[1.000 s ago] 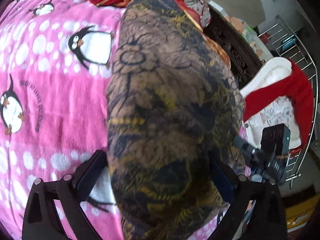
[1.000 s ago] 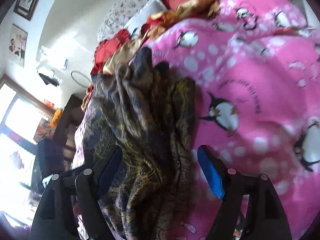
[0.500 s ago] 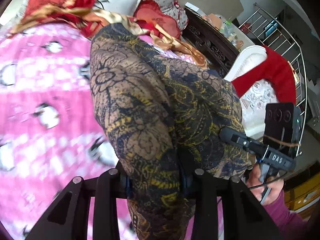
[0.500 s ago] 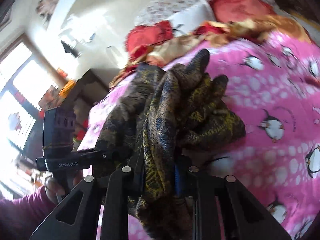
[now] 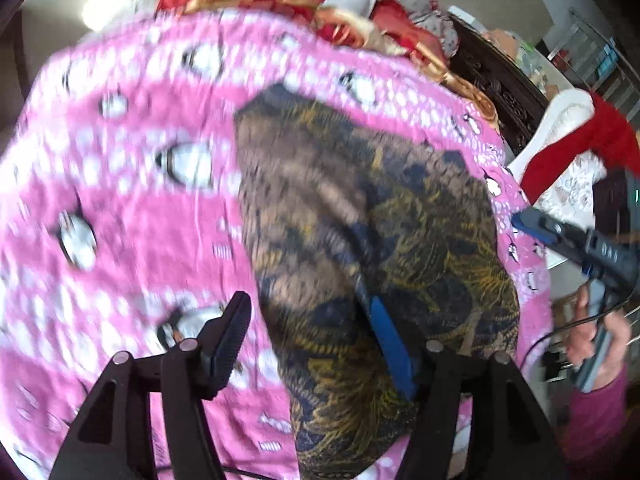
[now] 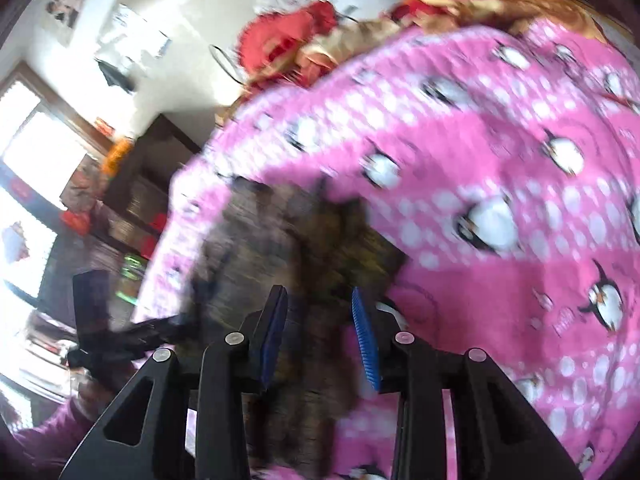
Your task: Fold small clothes
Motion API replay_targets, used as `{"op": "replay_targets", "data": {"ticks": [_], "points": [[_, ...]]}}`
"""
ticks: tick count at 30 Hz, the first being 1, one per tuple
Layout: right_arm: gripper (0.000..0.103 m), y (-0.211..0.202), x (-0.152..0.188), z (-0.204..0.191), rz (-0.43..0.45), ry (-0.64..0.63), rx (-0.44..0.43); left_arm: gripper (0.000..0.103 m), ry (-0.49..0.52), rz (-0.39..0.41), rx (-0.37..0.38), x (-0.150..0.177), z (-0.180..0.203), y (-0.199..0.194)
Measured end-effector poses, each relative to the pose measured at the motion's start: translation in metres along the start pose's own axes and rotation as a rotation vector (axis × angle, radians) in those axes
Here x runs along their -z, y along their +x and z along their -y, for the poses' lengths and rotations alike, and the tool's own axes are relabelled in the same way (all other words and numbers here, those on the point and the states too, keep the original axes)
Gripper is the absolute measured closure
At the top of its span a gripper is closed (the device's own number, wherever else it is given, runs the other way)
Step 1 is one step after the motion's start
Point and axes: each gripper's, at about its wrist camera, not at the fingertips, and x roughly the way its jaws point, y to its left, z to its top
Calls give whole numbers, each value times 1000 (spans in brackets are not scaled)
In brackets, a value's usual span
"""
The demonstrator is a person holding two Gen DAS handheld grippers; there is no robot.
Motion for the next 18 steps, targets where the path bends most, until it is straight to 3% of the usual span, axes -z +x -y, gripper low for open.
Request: {"op": "replay_targets", "data": {"ticks": [2,5,7,9,10,11,13,15,18], "points": [[67,16,-10,-19,-2,-51,15,25,40,24,-13,-4,9,-1],[67,50,-17,-38,-59,-93,-17,24,58,32,-68,-10,19,9],[67,76,-19,-37,-91,-105,35,24,67,27,-107,-8,22,15],[78,87,-18,-21,-78,-79,157,24,79,44,-125,5,13,12],[86,91,-19,-6,-71,-39,163,24,80,54,-133,9,10,15],[103,92,-19,5,-68,-1,164,24,81,62,-138,14,9,13],[103,86,-19,17,-63,52,128,24,86,66,-150,16,9,13],[100,77,-16,7,-62,18,140,23,101,67,-176,16,9,13],[84,51,-1,-20,-46,-95,175,21,112,87,-216,17,14,13]]}}
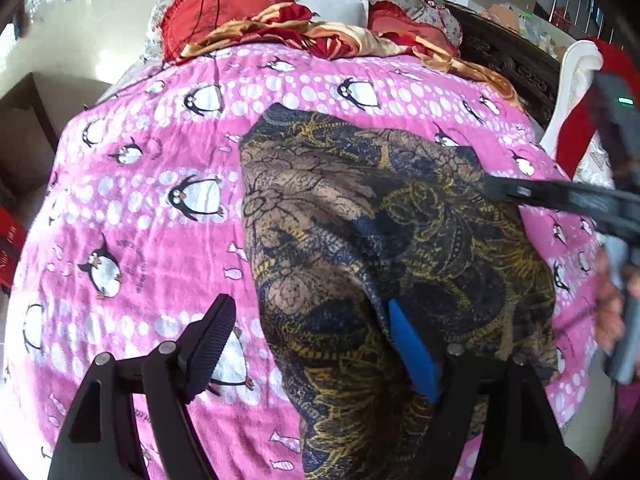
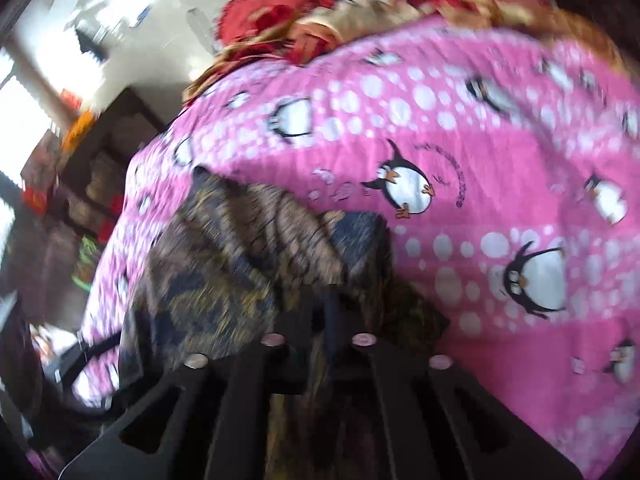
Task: Fold small clothes
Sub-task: 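Release the folded garment and withdraw both grippers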
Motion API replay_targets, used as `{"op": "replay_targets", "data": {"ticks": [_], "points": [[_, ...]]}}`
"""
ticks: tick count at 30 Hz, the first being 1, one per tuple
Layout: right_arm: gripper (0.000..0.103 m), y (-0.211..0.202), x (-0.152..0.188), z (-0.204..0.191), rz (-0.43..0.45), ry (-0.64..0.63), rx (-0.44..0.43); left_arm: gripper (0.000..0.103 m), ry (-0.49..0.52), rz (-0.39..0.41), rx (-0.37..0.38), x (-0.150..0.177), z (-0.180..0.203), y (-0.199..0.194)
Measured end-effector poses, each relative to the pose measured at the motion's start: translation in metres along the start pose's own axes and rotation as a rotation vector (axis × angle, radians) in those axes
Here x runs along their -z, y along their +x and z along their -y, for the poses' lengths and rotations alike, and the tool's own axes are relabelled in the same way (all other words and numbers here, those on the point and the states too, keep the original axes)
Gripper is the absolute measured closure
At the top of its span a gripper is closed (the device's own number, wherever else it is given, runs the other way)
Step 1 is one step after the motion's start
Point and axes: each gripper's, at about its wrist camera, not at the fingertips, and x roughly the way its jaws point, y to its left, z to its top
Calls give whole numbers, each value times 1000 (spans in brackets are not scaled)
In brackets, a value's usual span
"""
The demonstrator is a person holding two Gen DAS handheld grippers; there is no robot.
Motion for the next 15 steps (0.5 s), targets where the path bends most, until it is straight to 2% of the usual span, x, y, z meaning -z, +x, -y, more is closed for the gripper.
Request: {"op": "replay_targets", "data": {"ticks": [2,4,7,10,12,15], "points": [[77,-14,7,-9,13,-36,-3,21,-12,26,-13,1,1,-4],[75,-26,23,-17,11,-65,-4,19,-25,43,-28,2,1,-8],[75,-23,45,-29,-24,-86,-9,19,-44,56,-38,3,-1,-12],[75,-14,70,-34,-47,-133,46,18,-53,68,-47,6,-3,-18],[75,-8,81,-32,-67,-136,69,18,-56,73,-60,7,-4,-23],[75,-18,86,-30,-50,-110,71,18,-64,89,-65,9,-7,-32]]}}
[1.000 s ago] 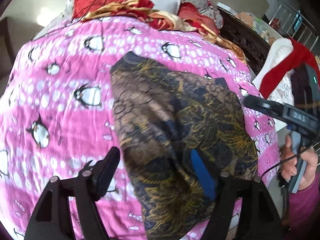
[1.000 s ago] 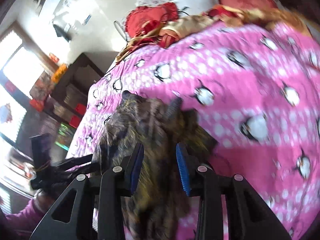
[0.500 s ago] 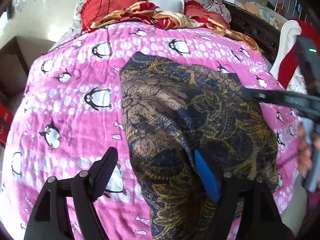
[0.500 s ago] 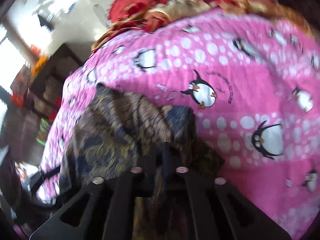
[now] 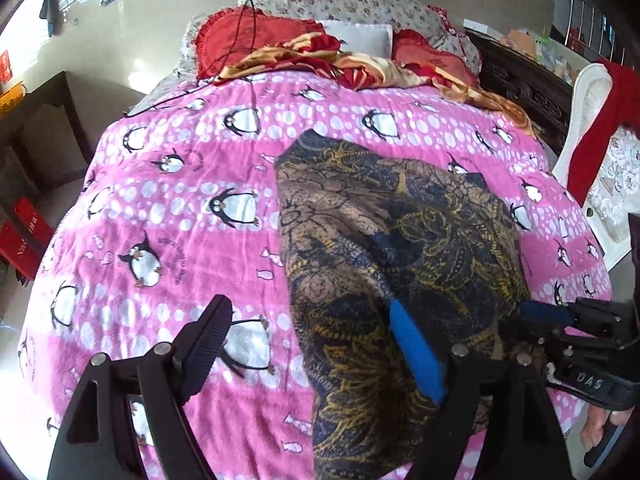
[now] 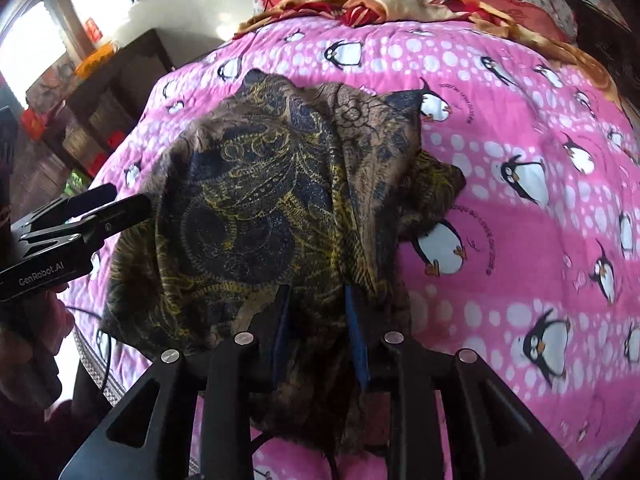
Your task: Fold small clothes
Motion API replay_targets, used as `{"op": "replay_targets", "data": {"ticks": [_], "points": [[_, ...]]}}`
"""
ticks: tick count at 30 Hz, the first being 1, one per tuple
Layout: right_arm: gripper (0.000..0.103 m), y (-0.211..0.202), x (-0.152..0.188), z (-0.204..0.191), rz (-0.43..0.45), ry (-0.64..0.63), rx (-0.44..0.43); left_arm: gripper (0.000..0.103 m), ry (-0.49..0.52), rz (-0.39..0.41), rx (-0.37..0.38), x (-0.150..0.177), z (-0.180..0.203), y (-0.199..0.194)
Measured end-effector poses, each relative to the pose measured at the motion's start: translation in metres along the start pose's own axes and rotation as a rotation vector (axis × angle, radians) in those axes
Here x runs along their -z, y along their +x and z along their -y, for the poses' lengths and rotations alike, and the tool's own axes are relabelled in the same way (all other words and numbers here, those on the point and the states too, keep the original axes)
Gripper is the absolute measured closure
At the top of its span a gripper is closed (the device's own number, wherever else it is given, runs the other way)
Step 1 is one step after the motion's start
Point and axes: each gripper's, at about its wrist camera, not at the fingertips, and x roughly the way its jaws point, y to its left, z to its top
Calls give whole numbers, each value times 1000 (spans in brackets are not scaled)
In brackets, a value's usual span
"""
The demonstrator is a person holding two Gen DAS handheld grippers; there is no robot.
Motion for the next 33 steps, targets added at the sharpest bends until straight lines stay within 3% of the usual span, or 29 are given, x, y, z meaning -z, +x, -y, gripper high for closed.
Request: {"op": "replay_targets", "data": {"ticks": [4,8,13,22,33], "points": [[75,-29,-2,-6,59,10,22,18,-12,32,-5,2,-3,-15],[65,-48,-5,-22,113,-22,90,18,-29,59,-1,2,-4,-27],[59,-61,-7,-39,168,-44,146,18,-30,86,-10,3,-3,-38],[53,-54,-9,-44,177,-9,157,18,-33,121,-22,4,-3,-47],[52,-46,-10,-43,169,-11,172,18,-38,113,-23,4,0,-40]]}}
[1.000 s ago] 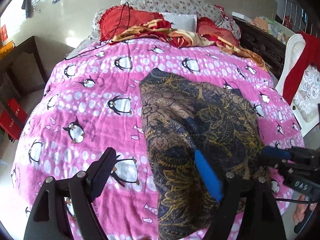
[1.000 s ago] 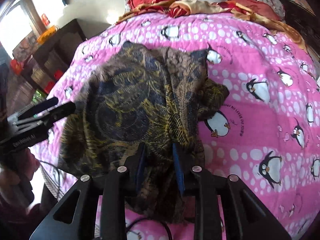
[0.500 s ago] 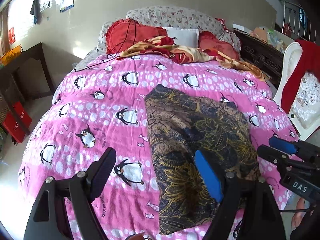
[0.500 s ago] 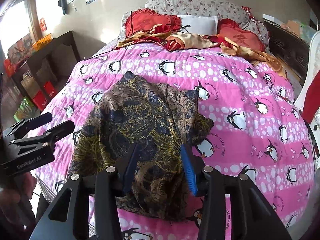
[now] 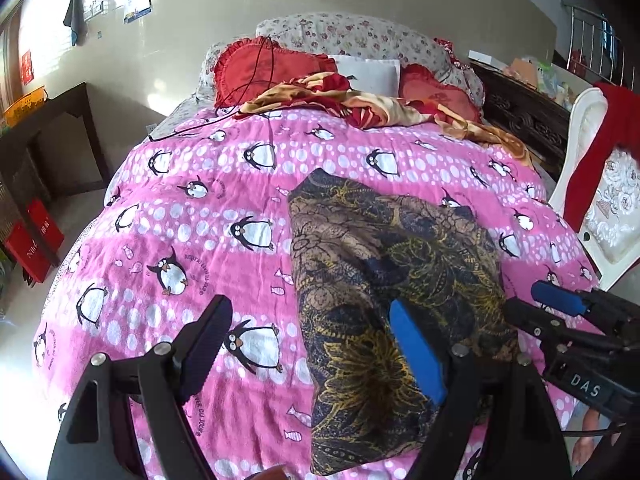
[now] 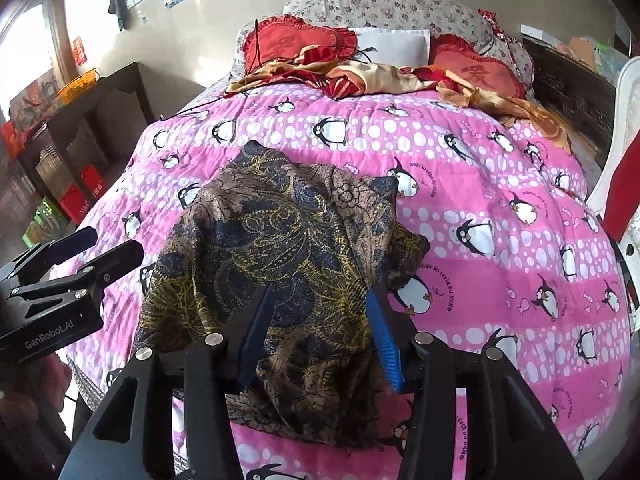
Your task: Fold small clothes
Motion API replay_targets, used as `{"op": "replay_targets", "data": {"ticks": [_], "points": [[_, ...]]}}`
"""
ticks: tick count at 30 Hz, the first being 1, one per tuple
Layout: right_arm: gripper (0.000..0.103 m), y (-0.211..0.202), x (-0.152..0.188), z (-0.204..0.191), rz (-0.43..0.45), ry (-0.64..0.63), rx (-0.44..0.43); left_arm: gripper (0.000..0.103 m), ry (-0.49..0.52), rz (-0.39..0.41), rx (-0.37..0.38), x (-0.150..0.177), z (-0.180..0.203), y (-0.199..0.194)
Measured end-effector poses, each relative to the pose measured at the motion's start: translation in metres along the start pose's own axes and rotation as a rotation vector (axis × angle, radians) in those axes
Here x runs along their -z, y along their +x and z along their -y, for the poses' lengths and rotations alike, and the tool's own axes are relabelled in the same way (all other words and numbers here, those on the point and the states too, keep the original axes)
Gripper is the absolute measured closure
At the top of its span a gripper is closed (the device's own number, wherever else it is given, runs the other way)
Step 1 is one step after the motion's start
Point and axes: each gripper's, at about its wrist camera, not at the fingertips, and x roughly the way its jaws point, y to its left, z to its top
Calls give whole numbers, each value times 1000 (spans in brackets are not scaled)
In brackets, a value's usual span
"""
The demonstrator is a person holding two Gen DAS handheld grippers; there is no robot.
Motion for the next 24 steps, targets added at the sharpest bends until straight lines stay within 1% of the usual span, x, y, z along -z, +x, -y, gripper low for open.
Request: {"op": "replay_targets", "data": {"ticks": [9,14,20,24], "points": [[52,8,1,-1,-19,7,-12,18,-10,-2,-8,0,-1,4],[52,11,-2,1,-36,2,-15,18,-35,-27,12,-5,-7,9],[52,9,-12,2,-17,3,-7,18,-33,-14,-3,-12,-11,7],[52,11,-14,-1,-21,-5,-13,18,-35,-26,-2,-12,-11,9]]}}
